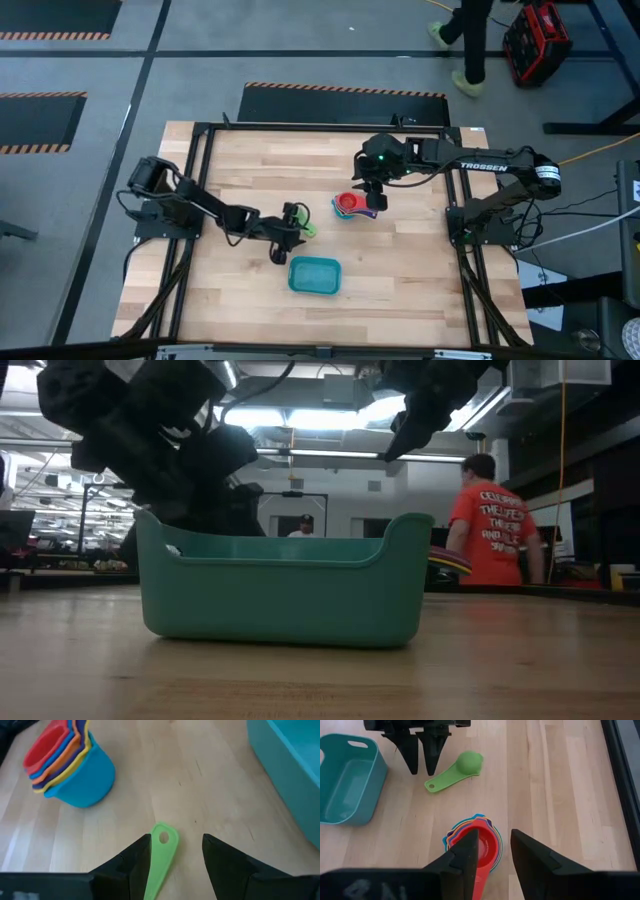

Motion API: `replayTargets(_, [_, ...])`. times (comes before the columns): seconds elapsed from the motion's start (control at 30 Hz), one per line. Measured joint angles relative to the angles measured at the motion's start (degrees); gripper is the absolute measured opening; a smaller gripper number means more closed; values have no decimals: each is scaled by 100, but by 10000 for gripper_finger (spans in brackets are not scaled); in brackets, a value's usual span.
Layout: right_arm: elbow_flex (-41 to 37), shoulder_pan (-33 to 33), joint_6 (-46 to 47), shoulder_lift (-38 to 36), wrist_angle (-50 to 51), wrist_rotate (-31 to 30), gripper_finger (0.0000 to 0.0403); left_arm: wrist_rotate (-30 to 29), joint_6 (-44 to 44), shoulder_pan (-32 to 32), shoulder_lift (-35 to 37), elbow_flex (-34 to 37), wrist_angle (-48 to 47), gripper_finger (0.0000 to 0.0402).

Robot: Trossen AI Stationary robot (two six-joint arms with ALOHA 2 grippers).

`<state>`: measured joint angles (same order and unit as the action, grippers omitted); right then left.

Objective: Nest measuring cups in basket
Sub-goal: Stack the green measuring cup on top of the red measuring cup

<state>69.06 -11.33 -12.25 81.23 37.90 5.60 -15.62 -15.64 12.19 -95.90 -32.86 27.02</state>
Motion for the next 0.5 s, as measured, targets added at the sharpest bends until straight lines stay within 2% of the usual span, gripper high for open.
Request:
replayTargets(0.17, [0, 0, 0, 0, -10, 0, 119, -1, -336, 0, -243, 0, 217, 170])
replayTargets(0.5, [0, 0, 0, 2, -45, -1, 120, -22, -398, -7, -735, 0, 971, 170])
